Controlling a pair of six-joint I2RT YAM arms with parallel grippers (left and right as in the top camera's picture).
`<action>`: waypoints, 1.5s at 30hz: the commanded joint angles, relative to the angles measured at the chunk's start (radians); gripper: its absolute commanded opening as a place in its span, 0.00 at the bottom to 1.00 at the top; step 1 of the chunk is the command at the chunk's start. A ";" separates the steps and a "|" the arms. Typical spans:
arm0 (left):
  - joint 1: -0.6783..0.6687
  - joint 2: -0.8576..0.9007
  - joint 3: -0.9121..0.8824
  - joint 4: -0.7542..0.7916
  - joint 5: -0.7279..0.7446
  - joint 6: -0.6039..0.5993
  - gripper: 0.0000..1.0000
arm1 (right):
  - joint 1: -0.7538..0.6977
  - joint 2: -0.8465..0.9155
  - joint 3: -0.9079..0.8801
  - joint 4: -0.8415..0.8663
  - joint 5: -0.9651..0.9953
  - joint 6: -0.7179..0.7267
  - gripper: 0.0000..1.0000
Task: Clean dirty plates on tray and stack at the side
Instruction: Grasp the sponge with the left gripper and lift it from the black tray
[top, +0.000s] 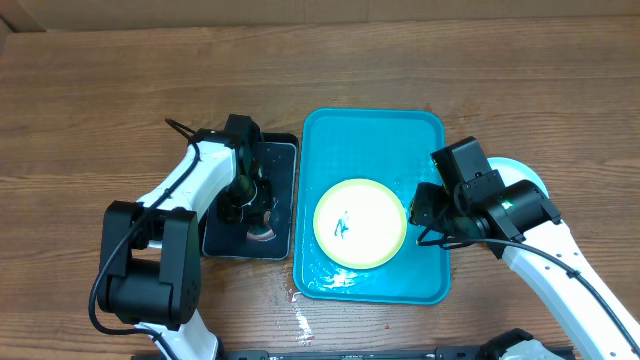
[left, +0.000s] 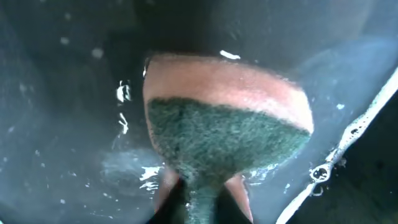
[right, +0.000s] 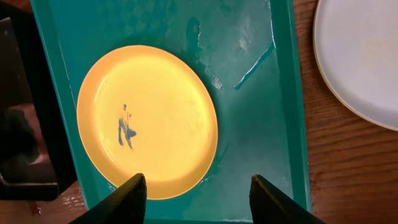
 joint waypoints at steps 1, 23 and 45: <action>-0.008 0.015 -0.008 -0.006 -0.037 -0.007 0.62 | -0.002 -0.008 0.014 0.003 0.018 -0.005 0.55; -0.013 -0.074 0.011 -0.029 -0.074 -0.026 0.54 | -0.073 -0.008 0.014 -0.019 0.062 0.002 0.51; -0.032 -0.021 -0.028 0.026 -0.072 -0.026 0.45 | -0.133 -0.002 -0.009 -0.043 0.012 -0.007 0.51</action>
